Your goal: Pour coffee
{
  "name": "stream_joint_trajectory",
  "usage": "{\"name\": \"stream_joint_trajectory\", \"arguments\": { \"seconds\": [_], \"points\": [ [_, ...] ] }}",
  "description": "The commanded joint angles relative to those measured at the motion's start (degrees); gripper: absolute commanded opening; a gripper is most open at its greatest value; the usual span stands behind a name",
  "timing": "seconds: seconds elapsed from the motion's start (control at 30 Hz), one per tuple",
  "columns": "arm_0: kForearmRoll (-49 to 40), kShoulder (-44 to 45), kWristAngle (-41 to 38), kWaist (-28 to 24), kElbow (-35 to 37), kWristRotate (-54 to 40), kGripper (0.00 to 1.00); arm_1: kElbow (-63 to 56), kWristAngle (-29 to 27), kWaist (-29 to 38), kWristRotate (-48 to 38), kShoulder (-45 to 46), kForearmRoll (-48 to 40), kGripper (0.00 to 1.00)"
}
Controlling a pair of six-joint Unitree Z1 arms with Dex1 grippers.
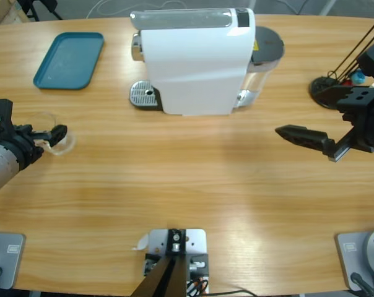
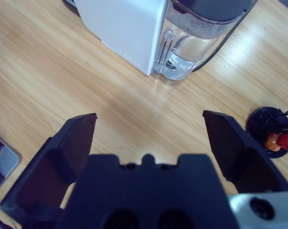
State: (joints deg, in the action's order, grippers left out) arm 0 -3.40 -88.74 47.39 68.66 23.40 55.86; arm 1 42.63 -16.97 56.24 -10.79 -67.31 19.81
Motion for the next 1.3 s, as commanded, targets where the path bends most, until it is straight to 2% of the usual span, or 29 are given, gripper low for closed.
{"name": "stream_joint_trajectory", "arguments": {
  "seconds": [0.03,0.1,0.2,0.3,0.4,0.43,0.47,0.5,0.63,0.67,0.73,0.83,0.87,0.9,1.07,1.2,1.3],
  "points": [
    [0.85,-0.86,0.77,0.51,-1.51,-0.47,0.504,-0.72,-0.1,0.33,0.59,-1.73,0.49,1.0],
    [0.99,-0.8,0.72,0.51,-1.51,-0.77,0.5,-0.79,-0.17,0.29,0.59,-1.84,0.35,1.0],
    [1.36,-0.05,0.53,0.86,-1.35,-2.68,0.388,-0.85,-0.17,0.27,0.59,-1.85,0.26,1.0],
    [1.29,2.45,-0.83,0.86,-0.98,-6.25,0.384,-1.02,-0.25,0.27,0.59,-1.85,0.0,1.0],
    [1.29,7.19,-6.38,-0.09,0.44,-15.15,0.383,-1.6,-0.29,0.27,0.56,-1.94,-1.06,1.0],
    [1.4,8.69,-7.68,-0.4,0.95,-19.05,0.284,-1.71,-0.08,0.29,0.59,-2.01,-1.2,1.0],
    [1.82,9.87,-8.67,-0.62,1.46,-23.37,0.049,-1.83,0.2,0.27,0.84,-2.03,-1.21,1.0],
    [2.21,10.75,-9.05,-0.93,2.0,-26.77,0.0,-1.94,0.15,0.27,1.05,-2.03,-1.27,1.0],
    [2.73,14.95,-8.31,-2.3,2.83,-37.47,0.0,-2.16,-0.59,0.27,2.05,-0.47,-1.11,1.0],
    [2.82,16.16,-9.09,-3.82,2.76,-40.14,0.0,-2.31,-0.85,0.29,2.09,0.22,-0.99,1.0],
    [4.3,17.88,-16.08,-9.28,2.55,-48.88,0.0,-2.64,-1.13,0.27,2.09,1.43,-0.72,1.0],
    [5.9,17.92,-30.32,-18.56,2.44,-70.45,0.0,-3.36,-1.57,0.27,2.28,2.4,-0.65,1.0],
    [6.9,17.93,-35.61,-22.8,2.39,-73.75,0.0,-3.57,-1.91,0.27,2.58,2.57,-0.65,1.0],
    [9.06,17.79,-44.08,-28.72,2.16,-76.41,0.0,-3.71,-1.92,0.27,2.62,2.65,-0.65,1.0],
    [15.5,11.84,-72.84,-46.92,2.99,-91.49,0.0,-4.05,-1.48,0.27,3.46,2.8,-0.56,1.0],
    [23.81,3.56,-81.09,-52.03,3.97,-95.3,0.0,-4.31,-1.24,0.29,3.64,2.26,-0.37,1.0],
    [24.64,-2.72,-85.53,-55.14,7.15,-100.1,0.0,-4.26,-1.03,0.27,3.67,1.89,0.16,1.0]
  ]
}}
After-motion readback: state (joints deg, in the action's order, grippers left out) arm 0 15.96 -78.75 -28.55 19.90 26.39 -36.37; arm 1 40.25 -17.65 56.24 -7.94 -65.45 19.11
